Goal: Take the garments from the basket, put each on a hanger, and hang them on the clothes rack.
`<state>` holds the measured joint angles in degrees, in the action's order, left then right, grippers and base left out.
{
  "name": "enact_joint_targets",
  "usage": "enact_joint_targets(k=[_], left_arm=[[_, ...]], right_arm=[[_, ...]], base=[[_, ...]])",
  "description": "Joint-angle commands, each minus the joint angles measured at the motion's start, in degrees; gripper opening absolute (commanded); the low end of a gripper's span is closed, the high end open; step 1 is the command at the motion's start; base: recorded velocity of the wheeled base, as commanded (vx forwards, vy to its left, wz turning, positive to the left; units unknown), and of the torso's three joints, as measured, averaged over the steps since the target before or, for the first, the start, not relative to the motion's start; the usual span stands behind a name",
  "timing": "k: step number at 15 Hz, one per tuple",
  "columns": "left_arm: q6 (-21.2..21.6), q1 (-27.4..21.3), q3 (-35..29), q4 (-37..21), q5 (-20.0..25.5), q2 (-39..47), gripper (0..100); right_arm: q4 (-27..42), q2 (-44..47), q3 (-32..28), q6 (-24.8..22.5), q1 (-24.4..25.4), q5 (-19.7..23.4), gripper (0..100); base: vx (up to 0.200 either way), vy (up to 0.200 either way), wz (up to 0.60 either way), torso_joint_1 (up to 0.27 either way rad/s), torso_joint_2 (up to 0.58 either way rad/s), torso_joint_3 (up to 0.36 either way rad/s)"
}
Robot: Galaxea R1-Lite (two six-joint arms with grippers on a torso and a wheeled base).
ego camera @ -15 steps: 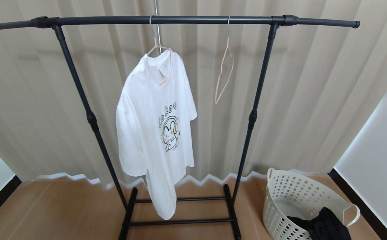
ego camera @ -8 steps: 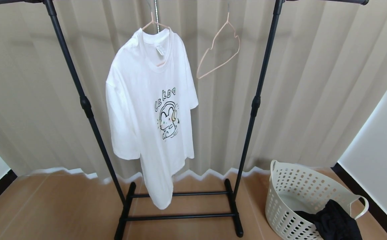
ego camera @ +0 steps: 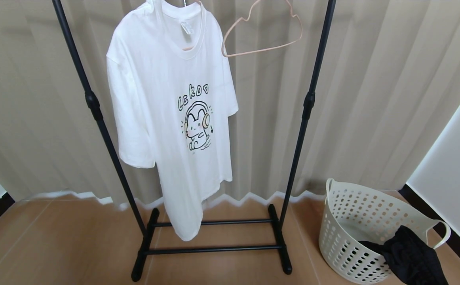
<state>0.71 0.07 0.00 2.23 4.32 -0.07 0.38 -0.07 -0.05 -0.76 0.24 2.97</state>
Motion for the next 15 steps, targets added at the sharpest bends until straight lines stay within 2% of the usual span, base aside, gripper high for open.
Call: enact_joint_targets(k=[1, 5, 11, 13, 15], left_arm=[[0.0, 0.0, 0.0, 0.1, 0.0, 0.1, 100], [0.0, 0.0, 0.0, 0.1, 0.0, 0.1, 100], [0.1, 0.0, 0.0, 0.1, 0.0, 0.1, 100], [0.1, 0.0, 0.0, 0.0, 0.1, 0.1, 100], [0.1, 0.0, 0.0, 0.0, 0.0, 0.1, 100]], right_arm=[[0.0, 0.1, 0.0, 0.0, 0.0, 0.0, 100], [0.1, 0.1, 0.0, 0.0, 0.0, 0.0, 100], [0.0, 0.1, 0.0, 0.0, 0.0, 0.0, 100], [0.0, 0.1, 0.0, 0.0, 0.0, 0.0, 100], [0.0, 0.1, 0.0, 0.0, 0.0, 0.0, 100]], base=[[0.0, 0.0, 0.0, 0.0, 0.0, 0.0], [0.0, 0.0, 0.0, 0.001, 0.09, 0.088], [0.0, 0.0, -0.6, 0.002, 0.01, 0.013], [0.0, 0.0, 0.0, 0.0, 0.0, 0.0], [0.0, -0.2, 0.0, 0.005, 0.01, 0.005]])
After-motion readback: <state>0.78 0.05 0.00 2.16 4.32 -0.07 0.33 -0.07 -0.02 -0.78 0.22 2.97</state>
